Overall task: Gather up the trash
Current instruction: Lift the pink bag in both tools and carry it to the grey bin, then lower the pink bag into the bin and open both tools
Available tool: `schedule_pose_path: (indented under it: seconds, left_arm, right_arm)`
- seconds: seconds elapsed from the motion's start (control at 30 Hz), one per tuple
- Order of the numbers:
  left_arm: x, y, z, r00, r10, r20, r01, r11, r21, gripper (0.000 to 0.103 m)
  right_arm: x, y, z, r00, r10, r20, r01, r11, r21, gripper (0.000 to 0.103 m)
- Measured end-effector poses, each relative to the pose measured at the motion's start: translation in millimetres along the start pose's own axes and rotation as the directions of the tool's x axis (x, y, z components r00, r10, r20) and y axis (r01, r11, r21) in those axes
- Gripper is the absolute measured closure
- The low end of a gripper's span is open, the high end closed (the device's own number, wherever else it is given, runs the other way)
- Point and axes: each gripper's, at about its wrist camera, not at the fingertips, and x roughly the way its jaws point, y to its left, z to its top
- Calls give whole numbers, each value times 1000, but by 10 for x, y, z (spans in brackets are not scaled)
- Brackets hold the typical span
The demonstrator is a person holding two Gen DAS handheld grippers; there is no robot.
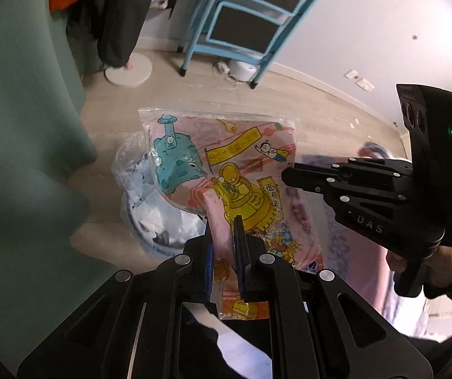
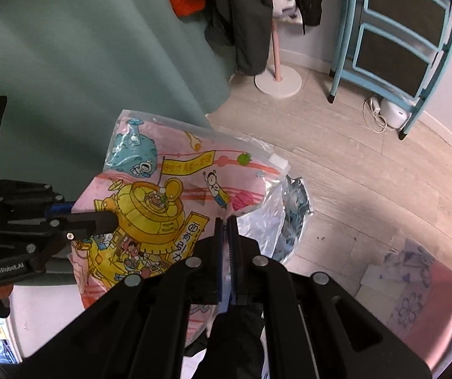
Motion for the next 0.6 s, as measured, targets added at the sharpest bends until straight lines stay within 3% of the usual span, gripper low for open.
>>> schedule_pose_path:
  seconds: [0.37,0.6]
  left_arm:
    - [1483,706,-28,997,46,-70,-51,996,-79,93]
    - [2146,923,-56,989,53,-136,-67,993,-95,93]
  right_arm:
    - [1434,-474,54,997,-6,-81,2,999,-47,97]
    - [2078,-615,0,988,-28,-153,19,998,-57,97]
